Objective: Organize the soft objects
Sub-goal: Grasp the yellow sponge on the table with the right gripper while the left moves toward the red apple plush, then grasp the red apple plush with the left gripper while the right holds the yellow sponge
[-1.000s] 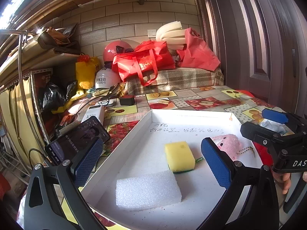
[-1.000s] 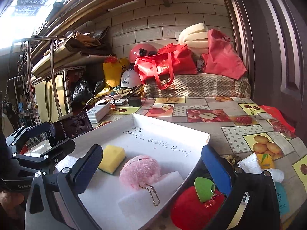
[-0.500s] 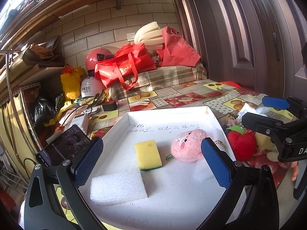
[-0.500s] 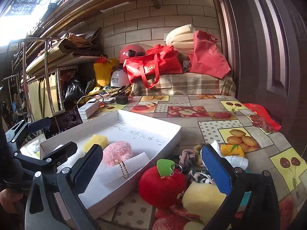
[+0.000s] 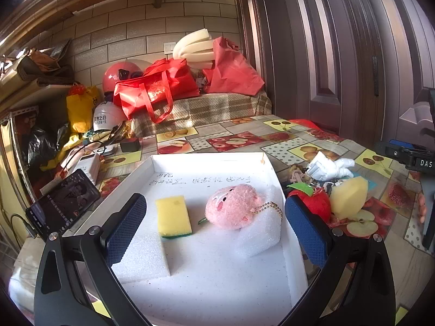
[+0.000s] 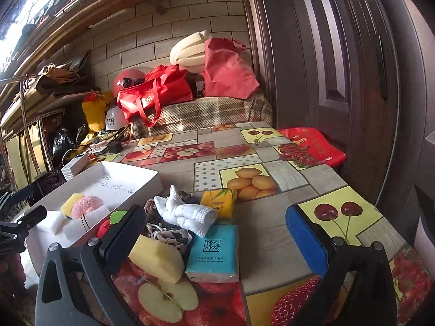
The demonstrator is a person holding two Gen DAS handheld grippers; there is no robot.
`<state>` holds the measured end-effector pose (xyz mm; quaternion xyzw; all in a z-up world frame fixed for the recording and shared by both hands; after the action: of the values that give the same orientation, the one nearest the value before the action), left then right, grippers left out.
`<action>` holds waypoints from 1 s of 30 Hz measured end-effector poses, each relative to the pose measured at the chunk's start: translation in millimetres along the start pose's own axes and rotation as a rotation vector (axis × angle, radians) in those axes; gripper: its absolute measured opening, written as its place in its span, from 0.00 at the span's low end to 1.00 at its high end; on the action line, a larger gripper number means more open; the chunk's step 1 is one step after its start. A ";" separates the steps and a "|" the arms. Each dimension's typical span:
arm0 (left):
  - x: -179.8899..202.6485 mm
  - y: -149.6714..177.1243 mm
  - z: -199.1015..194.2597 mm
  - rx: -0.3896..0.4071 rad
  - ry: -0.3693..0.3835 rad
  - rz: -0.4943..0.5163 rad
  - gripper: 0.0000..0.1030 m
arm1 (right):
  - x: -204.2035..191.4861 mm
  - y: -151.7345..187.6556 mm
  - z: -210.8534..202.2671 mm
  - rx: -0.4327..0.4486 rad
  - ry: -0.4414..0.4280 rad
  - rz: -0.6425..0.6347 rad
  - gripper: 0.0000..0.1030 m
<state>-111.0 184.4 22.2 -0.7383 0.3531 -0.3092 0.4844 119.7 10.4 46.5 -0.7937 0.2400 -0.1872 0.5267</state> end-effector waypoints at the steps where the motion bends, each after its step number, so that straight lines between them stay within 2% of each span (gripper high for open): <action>1: 2.2 0.8 0.8 -0.011 0.033 -0.018 1.00 | 5.7 1.2 -2.6 0.006 0.000 0.020 1.00; 3: 9.5 3.7 2.9 -0.037 0.083 -0.032 1.00 | 13.1 4.3 -3.8 -0.003 -0.013 0.050 1.00; 8: 38.4 8.2 4.2 -0.068 0.157 0.022 1.00 | 9.2 12.9 -0.3 -0.069 -0.093 0.051 1.00; 11: 53.7 11.4 6.0 -0.090 0.190 0.059 1.00 | -16.8 11.8 -2.3 -0.071 -0.157 -0.054 1.00; 15: 63.8 14.5 6.7 -0.113 0.225 0.072 1.00 | -64.7 17.3 6.5 -0.116 -0.224 -0.269 1.00; 18: 84.9 24.2 0.6 -0.205 0.423 0.032 1.00 | -82.9 20.3 20.2 -0.141 -0.220 -0.354 1.00; 19: 88.6 25.7 0.3 -0.218 0.423 0.034 0.98 | -86.1 22.5 25.6 -0.158 -0.224 -0.366 0.99; 21: 87.1 26.6 5.5 -0.245 0.413 0.016 0.98 | -88.9 28.1 34.3 -0.197 -0.277 -0.356 0.92; 22: 84.8 27.4 8.4 -0.272 0.434 -0.014 0.98 | -88.6 30.5 37.4 -0.214 -0.290 -0.349 0.81; 23: 85.3 28.7 8.2 -0.302 0.489 -0.052 0.98 | -86.4 32.0 39.9 -0.228 -0.287 -0.340 0.66; 24: 86.1 28.9 6.1 -0.315 0.530 -0.083 0.98 | -84.7 33.3 41.3 -0.240 -0.285 -0.330 0.60; 28: 95.1 27.3 -3.0 -0.290 0.536 -0.044 0.98 | -84.7 34.1 41.4 -0.248 -0.318 -0.306 0.58; 30: 100.2 29.4 -3.5 -0.298 0.531 -0.019 0.98 | -88.1 36.3 41.0 -0.259 -0.335 -0.319 0.48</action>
<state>-64.3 92.1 7.4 -0.6980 0.5020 -0.4404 0.2586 63.8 79.9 -6.5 -0.9022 0.0431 -0.1016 0.4170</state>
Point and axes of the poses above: each gripper's, at about its wrist camera, not at the fingertips, and z roughly the way its jaws point, x to its right, y to its underside, the point moved 8 cm from there along z, roughly the way its jaws point, and after that the axes turned 10 degrees about -z, right-handed, at the moved point
